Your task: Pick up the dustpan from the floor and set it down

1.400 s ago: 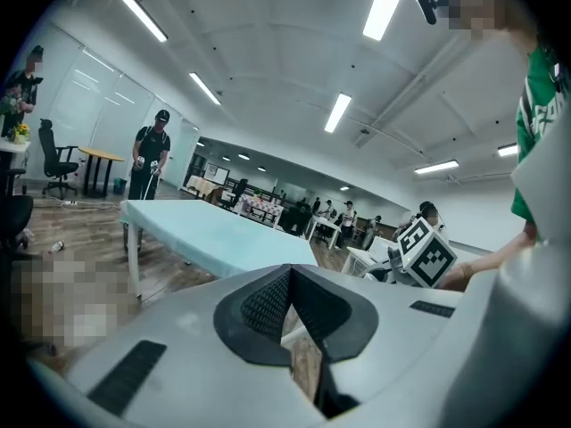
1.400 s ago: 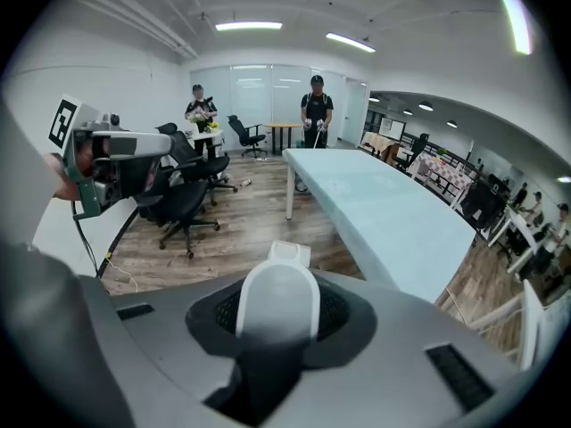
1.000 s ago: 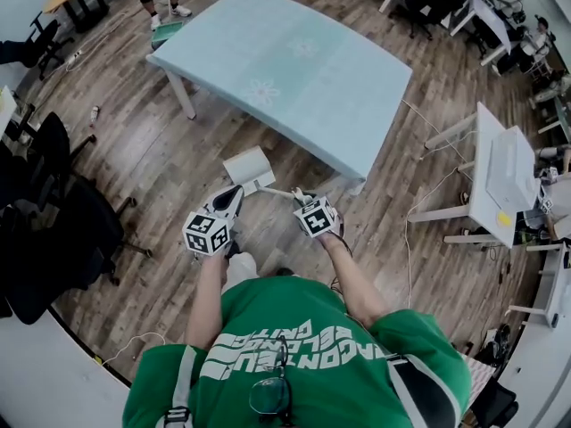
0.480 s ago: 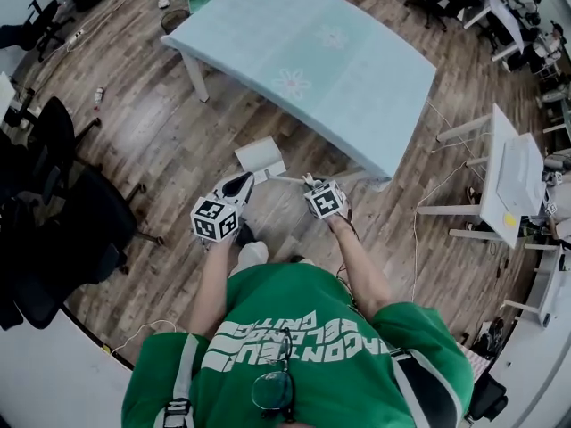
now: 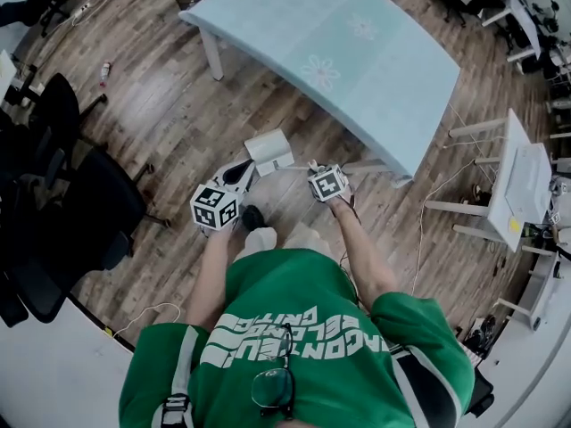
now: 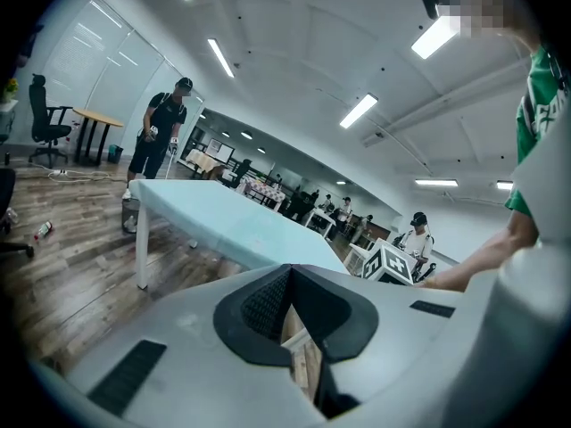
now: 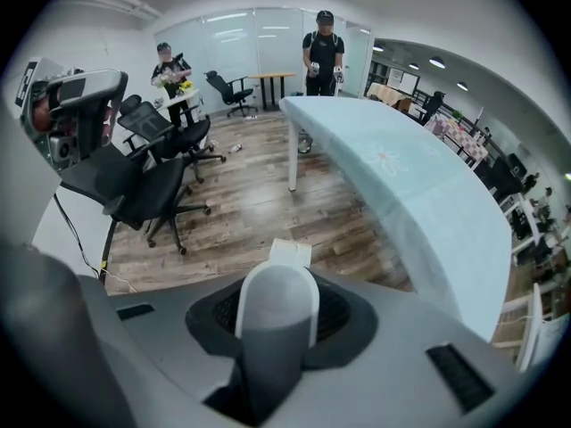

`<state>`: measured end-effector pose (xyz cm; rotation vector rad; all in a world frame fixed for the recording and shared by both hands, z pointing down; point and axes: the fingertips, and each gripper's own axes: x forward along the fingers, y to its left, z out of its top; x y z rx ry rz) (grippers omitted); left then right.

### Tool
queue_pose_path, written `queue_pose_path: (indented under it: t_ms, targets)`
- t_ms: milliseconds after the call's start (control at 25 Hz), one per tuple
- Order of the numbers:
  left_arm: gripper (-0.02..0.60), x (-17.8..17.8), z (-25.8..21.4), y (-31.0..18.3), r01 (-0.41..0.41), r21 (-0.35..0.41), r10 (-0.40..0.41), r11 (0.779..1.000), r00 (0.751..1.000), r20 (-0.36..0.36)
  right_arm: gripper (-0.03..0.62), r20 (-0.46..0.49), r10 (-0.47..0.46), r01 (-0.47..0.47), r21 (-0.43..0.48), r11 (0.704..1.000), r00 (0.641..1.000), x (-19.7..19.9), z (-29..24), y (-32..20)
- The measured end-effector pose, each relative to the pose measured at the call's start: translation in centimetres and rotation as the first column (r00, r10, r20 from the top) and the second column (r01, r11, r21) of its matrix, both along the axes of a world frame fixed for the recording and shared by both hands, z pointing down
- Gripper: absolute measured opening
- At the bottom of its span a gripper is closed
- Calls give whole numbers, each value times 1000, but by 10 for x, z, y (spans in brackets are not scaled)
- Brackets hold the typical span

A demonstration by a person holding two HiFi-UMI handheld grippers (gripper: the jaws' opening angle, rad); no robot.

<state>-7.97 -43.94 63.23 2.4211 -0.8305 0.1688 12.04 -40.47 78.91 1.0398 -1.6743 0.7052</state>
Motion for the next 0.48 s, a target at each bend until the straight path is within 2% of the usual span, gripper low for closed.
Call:
queue_pose_path:
  t_ms: [240, 360, 480]
  targets:
    - [3, -19, 16, -4, 11, -36, -11, 999, 1000, 2, 109, -12, -14, 13, -60, 998, 1000, -23, 33, -17]
    - [3, -27, 22, -5, 21, -52, -21, 998, 1000, 9, 109, -58, -2, -5, -111, 994, 998, -22, 43, -20]
    - [3, -31, 25, -7, 30, -65, -29, 997, 999, 20, 109, -64, -5, -3, -126, 992, 998, -26, 53, -27]
